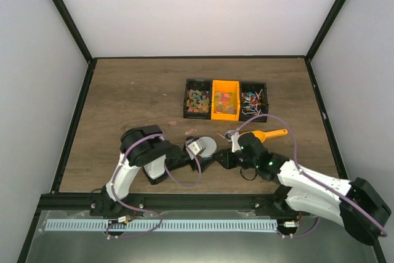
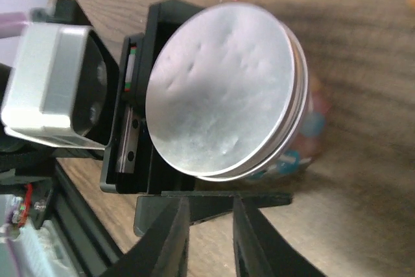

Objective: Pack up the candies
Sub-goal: Screw the bottle lid onto the packing bottle.

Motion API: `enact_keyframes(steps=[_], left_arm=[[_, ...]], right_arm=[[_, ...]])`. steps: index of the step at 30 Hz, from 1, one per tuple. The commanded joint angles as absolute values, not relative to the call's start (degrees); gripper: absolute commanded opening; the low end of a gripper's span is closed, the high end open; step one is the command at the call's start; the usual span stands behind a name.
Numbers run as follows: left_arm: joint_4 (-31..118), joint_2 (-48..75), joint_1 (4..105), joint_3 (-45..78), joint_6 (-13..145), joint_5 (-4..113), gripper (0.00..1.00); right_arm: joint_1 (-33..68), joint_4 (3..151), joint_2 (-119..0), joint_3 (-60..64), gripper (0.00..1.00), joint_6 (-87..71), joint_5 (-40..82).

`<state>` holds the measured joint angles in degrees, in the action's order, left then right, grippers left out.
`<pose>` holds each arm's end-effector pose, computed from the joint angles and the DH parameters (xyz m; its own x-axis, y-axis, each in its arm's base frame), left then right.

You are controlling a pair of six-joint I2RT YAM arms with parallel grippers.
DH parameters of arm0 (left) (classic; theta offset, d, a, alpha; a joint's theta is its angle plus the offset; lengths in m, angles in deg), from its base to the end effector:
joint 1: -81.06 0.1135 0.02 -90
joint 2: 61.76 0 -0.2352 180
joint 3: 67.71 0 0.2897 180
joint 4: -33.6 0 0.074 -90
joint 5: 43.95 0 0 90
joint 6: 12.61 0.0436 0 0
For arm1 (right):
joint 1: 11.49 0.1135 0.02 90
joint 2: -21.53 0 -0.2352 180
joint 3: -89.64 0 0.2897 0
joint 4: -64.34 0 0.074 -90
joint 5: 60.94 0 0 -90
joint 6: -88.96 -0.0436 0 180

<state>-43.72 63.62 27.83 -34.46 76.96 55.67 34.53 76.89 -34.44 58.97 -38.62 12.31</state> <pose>0.1489 -0.2114 -0.0141 -0.1597 0.2013 -0.9664 0.8853 0.4623 -0.0500 0.1588 0.1826 0.1136 -0.8543 -0.0443 -0.5179 -0.4115 0.6665 0.6217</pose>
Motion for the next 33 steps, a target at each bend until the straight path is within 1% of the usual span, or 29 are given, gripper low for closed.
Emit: enact_keyframes(steps=[1,2,5,10,20,24,33], left_arm=[[-56.1,74.2,28.2,-39.0,60.6,59.9,1.0],[-56.1,74.3,28.2,-39.1,60.5,59.9,1.0],[-56.1,75.0,28.2,-38.9,59.8,60.4,0.98],[-56.1,75.8,28.2,-38.0,58.9,61.3,0.89],[-56.1,76.3,28.2,-37.5,58.4,62.6,0.8],[-56.1,77.5,28.2,-36.8,57.3,63.4,0.79],[-56.1,76.7,28.2,-37.8,59.2,62.4,0.82]], right_arm=[[33.9,83.0,-30.5,55.2,0.26,-36.5,20.4],[33.0,83.5,-31.0,54.5,0.29,-35.5,20.3],[30.4,83.0,-34.5,53.1,0.3,-33.2,19.1],[29.1,79.9,-39.5,52.0,0.28,-32.1,17.2],[28.0,76.7,-39.5,53.2,0.26,-32.3,15.4],[27.8,76.4,-39.0,53.0,0.26,-32.0,15.9],[27.3,72.7,-46.6,51.4,0.26,-31.4,14.0]])
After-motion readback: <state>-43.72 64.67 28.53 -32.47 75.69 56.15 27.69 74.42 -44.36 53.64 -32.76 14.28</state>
